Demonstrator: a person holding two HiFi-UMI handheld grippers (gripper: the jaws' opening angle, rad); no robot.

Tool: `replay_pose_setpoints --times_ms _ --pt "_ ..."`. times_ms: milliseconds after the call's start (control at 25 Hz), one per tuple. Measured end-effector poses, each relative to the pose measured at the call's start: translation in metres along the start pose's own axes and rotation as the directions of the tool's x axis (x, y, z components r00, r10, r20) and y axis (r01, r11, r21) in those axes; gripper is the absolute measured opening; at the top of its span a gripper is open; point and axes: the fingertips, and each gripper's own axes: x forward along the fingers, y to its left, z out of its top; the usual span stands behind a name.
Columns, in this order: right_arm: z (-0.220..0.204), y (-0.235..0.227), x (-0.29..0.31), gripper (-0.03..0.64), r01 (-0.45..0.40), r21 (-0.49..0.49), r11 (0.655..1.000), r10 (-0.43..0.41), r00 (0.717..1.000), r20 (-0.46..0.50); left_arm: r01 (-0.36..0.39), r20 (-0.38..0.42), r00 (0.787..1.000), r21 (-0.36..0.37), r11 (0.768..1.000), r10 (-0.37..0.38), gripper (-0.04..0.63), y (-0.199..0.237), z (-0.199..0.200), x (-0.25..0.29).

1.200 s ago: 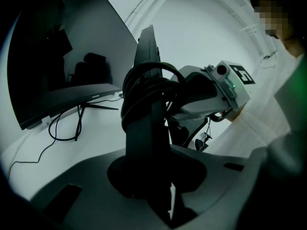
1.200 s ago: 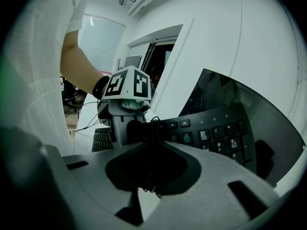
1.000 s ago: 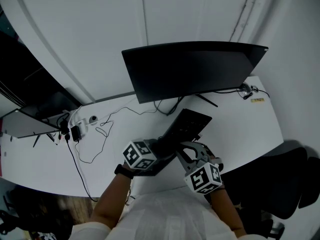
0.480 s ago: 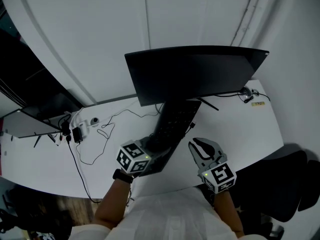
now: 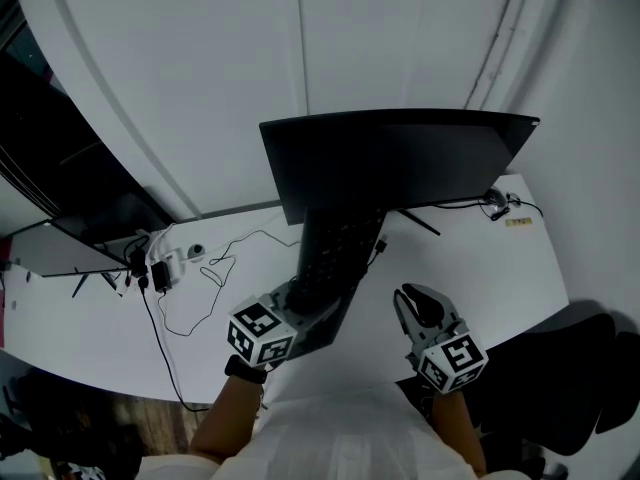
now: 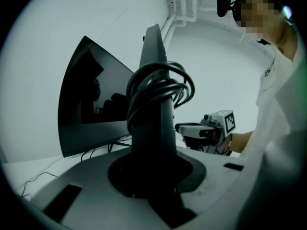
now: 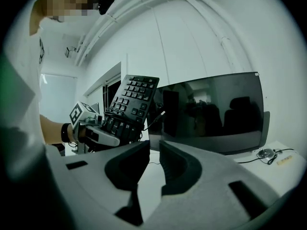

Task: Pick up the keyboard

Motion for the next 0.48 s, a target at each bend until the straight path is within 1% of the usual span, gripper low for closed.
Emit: replay_pose_setpoints --times_ms 200,480 --pt "0.006 -0.004 -0.007 0.063 -0.007 0.0 1.0 0.007 1.0 0.023 -0.035 0.035 0.999 0.021 0.999 0.034 0.071 -0.005 0.013 -0.005" --pt "0.016 -0.005 -0.013 0.051 -0.011 -0.009 1.0 0.012 0.999 0.052 -0.076 0.12 0.99 0.032 0.997 0.072 0.071 -0.011 0.036 -0.02"
